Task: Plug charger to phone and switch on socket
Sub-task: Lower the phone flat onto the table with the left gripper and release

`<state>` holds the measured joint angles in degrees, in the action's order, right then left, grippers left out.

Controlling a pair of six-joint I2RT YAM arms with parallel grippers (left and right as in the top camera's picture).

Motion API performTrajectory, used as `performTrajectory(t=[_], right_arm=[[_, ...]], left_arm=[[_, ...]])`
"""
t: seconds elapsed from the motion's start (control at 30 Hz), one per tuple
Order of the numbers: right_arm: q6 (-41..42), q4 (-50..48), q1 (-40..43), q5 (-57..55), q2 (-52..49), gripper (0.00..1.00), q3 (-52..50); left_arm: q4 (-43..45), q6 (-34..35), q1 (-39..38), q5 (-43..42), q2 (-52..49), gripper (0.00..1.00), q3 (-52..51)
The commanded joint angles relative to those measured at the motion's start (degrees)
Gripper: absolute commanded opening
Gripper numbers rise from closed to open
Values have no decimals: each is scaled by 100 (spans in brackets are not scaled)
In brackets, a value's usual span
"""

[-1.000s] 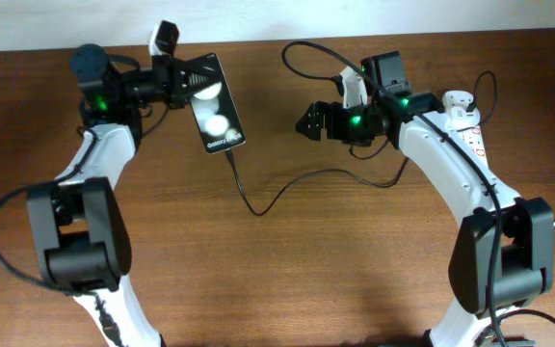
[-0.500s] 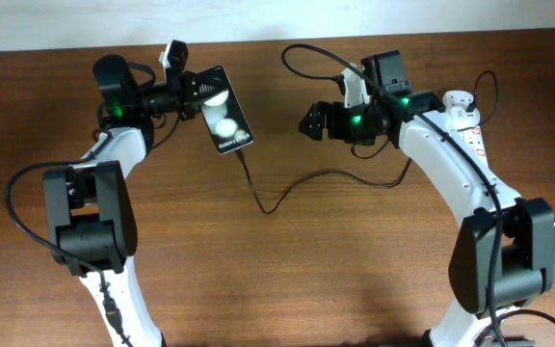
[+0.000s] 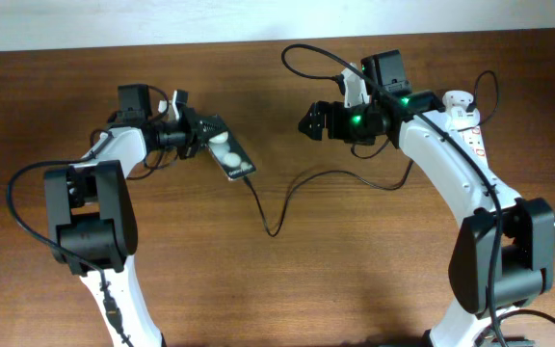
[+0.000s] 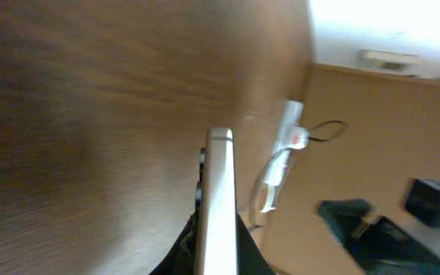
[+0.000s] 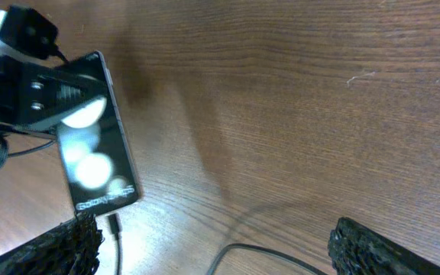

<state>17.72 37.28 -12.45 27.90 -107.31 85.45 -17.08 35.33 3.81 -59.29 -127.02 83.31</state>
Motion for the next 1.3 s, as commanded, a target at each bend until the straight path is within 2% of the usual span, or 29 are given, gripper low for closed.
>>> performTrajectory(t=[0.0,0.23,0.43,0.63,0.7,0.83,0.9,1.1,1.17,1.27], right_arm=[[-79,7,13,11,164,99,116],[-79,26,9,11,164,99,116],[-79,28,9,13,164,98,116],[-81,26,9,11,164,99,114],[-79,26,11,11,164,99,114],[-79,26,9,11,164,99,114],[-79,26,9,13,164,99,114],[-79,26,11,13,164,99,114],[-79,26,11,11,164,99,114],[-79,26,9,13,164,99,114]], left_arm=[[-459,-721,-46,680,52,0,22],[-1390,-1003,-79,1755,52,0,22],[-1517,-1062,-79,1882,52,0,22],[-1539,-1062,-79,1884,52,22,22],[-1563,-1062,-79,1884,52,25,22],[-1685,-1062,-79,1904,52,49,22],[-1875,-1062,-79,2162,52,59,22],[-2352,-1060,-79,2876,57,75,24],[-2531,-1060,-79,3180,57,90,33],[-2702,-1062,-79,3421,57,99,35]])
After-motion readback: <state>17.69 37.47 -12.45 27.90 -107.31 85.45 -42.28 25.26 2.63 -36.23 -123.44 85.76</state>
